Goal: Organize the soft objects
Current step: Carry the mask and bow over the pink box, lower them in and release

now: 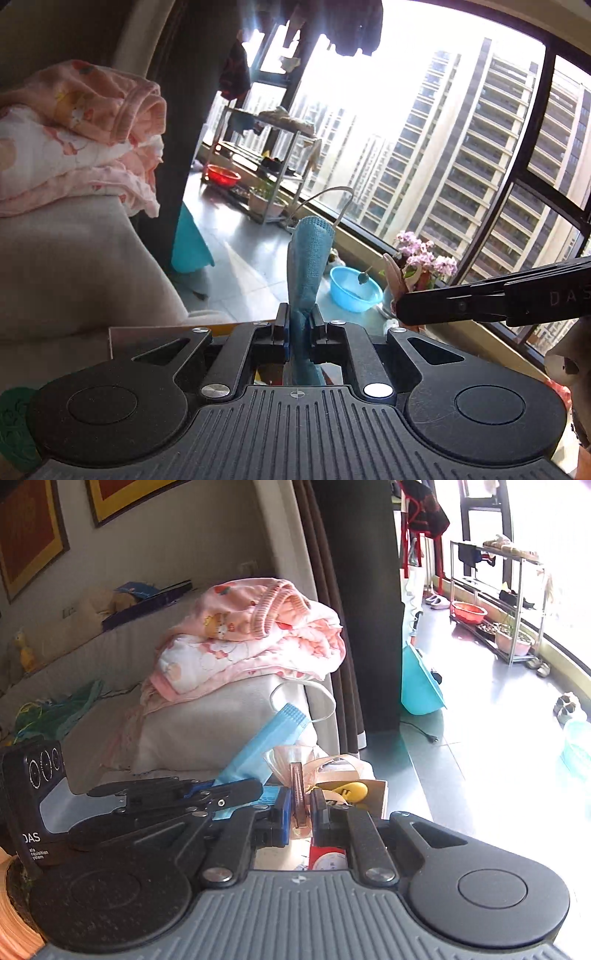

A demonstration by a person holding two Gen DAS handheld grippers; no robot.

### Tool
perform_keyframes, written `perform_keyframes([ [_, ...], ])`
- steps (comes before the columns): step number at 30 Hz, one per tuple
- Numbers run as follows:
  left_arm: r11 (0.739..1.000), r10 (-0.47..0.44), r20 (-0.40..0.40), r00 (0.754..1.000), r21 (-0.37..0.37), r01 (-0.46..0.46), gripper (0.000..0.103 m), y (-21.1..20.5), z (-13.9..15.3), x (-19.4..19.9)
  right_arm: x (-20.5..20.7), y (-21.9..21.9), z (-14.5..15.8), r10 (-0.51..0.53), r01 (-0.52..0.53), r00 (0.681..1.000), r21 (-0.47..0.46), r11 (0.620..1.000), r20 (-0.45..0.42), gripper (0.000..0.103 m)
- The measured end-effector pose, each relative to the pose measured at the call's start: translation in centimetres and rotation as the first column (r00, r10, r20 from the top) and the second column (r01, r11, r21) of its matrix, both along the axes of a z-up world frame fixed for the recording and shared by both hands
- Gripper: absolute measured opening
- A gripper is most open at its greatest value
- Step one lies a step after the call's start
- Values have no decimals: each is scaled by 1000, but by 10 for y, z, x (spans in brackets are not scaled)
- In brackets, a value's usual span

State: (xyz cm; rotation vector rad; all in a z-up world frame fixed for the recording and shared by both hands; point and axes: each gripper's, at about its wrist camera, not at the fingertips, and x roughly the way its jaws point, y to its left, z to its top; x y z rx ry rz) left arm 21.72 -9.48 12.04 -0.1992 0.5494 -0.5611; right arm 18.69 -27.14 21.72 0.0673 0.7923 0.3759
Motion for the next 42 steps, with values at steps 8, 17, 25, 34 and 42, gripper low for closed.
perform_keyframes([
  [8, 925, -94, -83, 992, 360, 118, 20, -44, -57, 4, 12, -35, -30, -39, 39, 999, 13, 999, -13, 11],
  [17, 882, -122, -62, 991, 451, 137, 20, -37, -60, -3, 68, -12, -105, 12, 42, 963, 194, 980, -268, 11],
  [25, 907, -138, -113, 984, 386, 172, 21, -29, -53, -3, 82, -2, -129, -19, 74, 946, 161, 984, -324, 11],
  [34, 944, -119, -25, 993, 307, 121, 21, 22, 7, -28, 73, -10, -138, -73, 89, 933, 30, 996, -353, 11],
  [42, 911, -149, -95, 984, 375, 174, 20, 27, -25, -41, 58, -7, -126, -23, 34, 934, 24, 999, -355, 14],
])
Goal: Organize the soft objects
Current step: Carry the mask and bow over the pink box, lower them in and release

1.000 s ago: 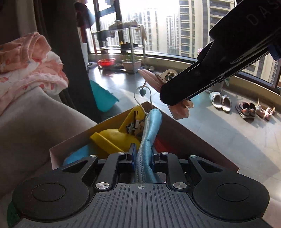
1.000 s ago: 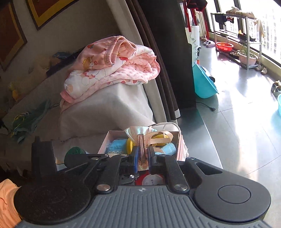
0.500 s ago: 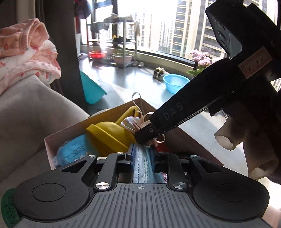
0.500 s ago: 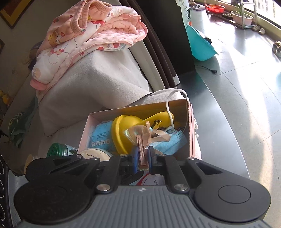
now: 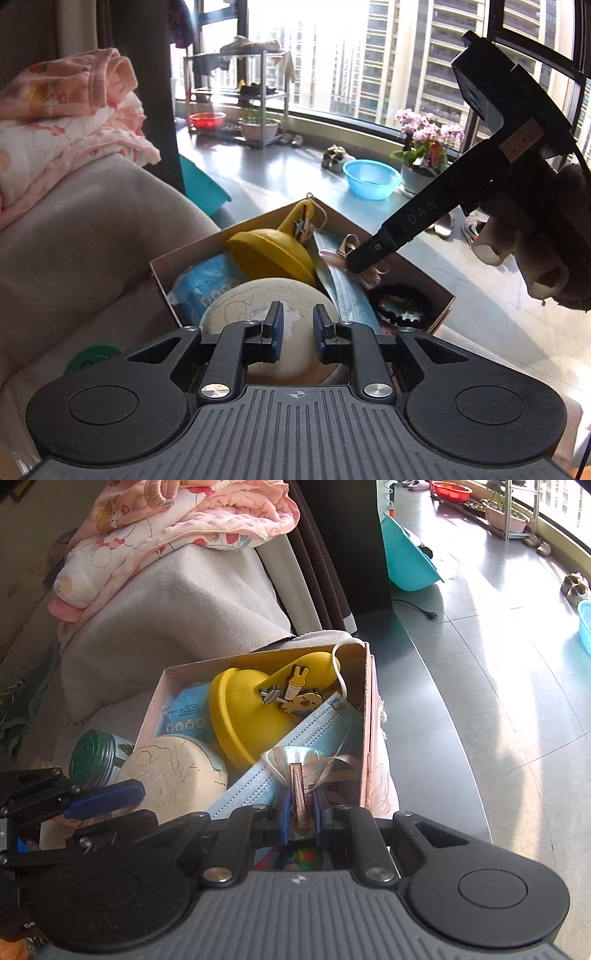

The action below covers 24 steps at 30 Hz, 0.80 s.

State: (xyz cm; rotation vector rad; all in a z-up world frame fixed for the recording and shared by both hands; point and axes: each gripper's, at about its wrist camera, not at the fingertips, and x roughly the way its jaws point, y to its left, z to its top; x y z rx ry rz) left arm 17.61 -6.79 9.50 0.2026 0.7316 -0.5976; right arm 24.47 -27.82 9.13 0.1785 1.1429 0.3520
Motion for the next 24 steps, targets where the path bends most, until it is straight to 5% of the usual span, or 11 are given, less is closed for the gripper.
perform_keyframes([
  [7, 999, 33, 53, 998, -43, -30, 21, -2, -10, 10, -13, 4, 44, -8, 4, 991, 31, 1000, 134, 25],
  [10, 996, 49, 57, 997, -82, -44, 20, 2, -13, 13, -19, 17, 32, 45, -49, 995, 46, 998, 94, 25],
  [15, 985, 110, 8, 994, -136, -107, 20, 21, 3, 12, -25, 32, -13, 50, -47, 998, -62, 997, 33, 25],
  [24, 990, 125, -63, 990, -60, -129, 20, 31, -9, -4, -29, 28, -18, 30, -29, 999, -19, 999, 45, 31],
])
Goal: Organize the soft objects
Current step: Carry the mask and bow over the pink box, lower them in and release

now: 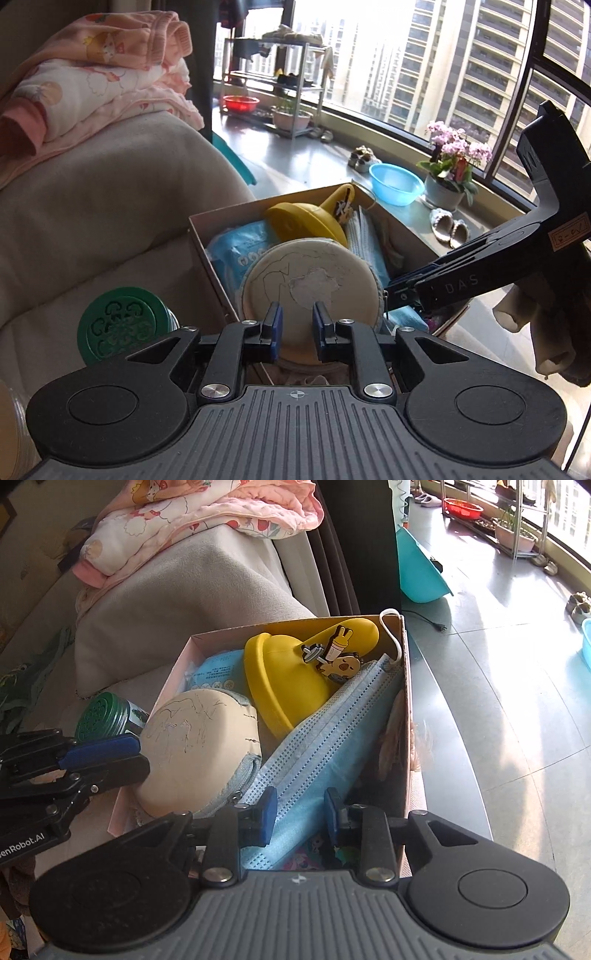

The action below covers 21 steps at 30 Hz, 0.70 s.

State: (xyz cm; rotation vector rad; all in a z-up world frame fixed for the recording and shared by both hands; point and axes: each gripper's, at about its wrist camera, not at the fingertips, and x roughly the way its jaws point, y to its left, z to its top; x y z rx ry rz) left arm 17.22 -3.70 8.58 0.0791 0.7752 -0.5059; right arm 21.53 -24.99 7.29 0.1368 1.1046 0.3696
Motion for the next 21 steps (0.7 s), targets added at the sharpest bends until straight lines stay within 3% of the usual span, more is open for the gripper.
perform_keyframes([
  [10, 1000, 6, 0, 1000, -12, -6, 20, 0, -4, 13, -18, 2, 11, -21, 21, 998, 3, 1000, 56, 34],
  [13, 1000, 11, -4, 1000, -25, -11, 21, 2, -4, 14, -29, -3, 18, -51, 49, 995, 24, 999, 91, 56],
  [17, 996, 45, 33, 998, -82, -43, 20, 11, 1, 4, -54, -4, 30, -110, 109, 978, 19, 994, 177, 58],
  [19, 989, 46, 62, 997, -140, -37, 20, 22, 7, -16, -70, 0, 39, -129, 133, 962, -3, 991, 241, 58],
  [21, 989, 29, 90, 995, -146, -16, 20, 31, 10, -39, -91, 6, 50, -130, 143, 938, -20, 989, 321, 63],
])
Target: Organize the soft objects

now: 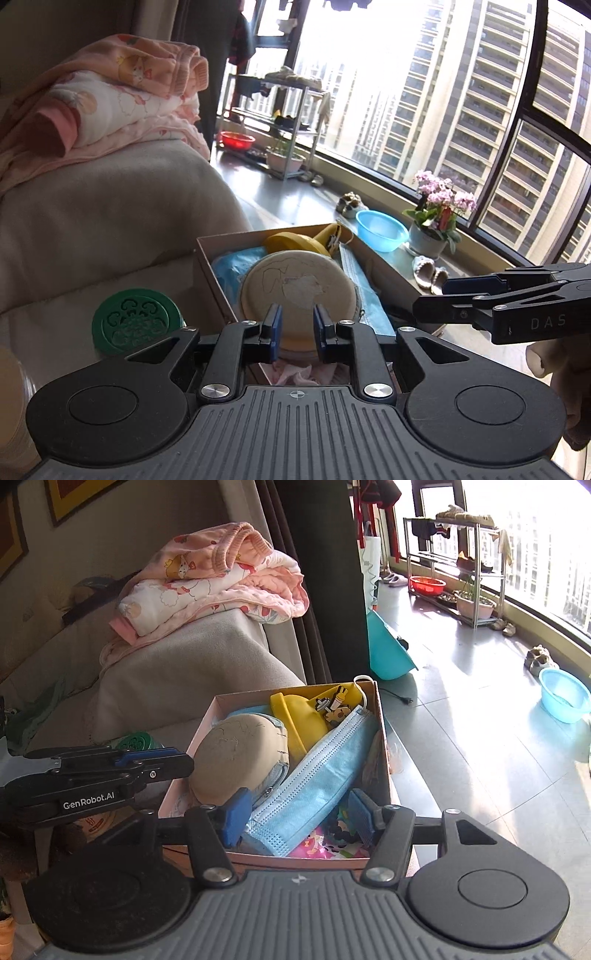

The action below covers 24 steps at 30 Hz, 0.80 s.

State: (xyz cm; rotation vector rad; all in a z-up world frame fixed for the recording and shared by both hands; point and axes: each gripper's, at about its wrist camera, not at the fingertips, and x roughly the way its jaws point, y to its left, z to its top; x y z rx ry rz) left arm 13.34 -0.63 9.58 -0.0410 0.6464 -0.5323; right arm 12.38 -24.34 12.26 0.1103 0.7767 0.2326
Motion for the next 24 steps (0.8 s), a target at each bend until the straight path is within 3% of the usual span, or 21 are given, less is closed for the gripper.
perform_keyframes([
  [2, 999, 21, 13, 1000, 43, -21, 20, 8, -3, -28, -24, 9, 6, -3, 5, 997, -22, 1000, 76, 73],
  [6, 979, 131, 9, 991, 157, -131, 20, 30, -22, -94, -66, 31, -4, 0, 7, 989, -44, 999, 150, 76],
  [9, 941, 224, -17, 975, 265, -211, 21, 43, -42, -126, -85, 53, -24, 47, -39, 991, -65, 997, 127, 76],
  [12, 908, 306, -71, 949, 321, -269, 21, 53, -62, -139, -92, 77, -50, 102, -92, 992, -133, 987, 72, 76],
  [16, 912, 340, -67, 938, 268, -311, 22, 56, -70, -142, -87, 90, -77, 92, -95, 995, -171, 981, -26, 76],
  [18, 928, 325, -76, 943, 217, -303, 31, 51, -71, -139, -82, 90, -89, 66, -78, 995, -175, 981, -74, 79],
  [19, 935, 313, -74, 947, 198, -294, 41, 48, -72, -138, -83, 90, -90, 63, -72, 996, -182, 981, -56, 86],
  [21, 942, 289, -55, 956, 193, -274, 52, 36, -74, -137, -85, 87, -95, 30, -39, 998, -201, 979, -48, 97],
  [22, 940, 288, -43, 957, 203, -274, 55, 30, -75, -135, -85, 84, -97, 16, -26, 999, -195, 981, -50, 103],
  [24, 936, 293, -19, 956, 209, -283, 56, 22, -77, -133, -85, 75, -101, -20, 15, 999, -189, 982, -25, 103],
])
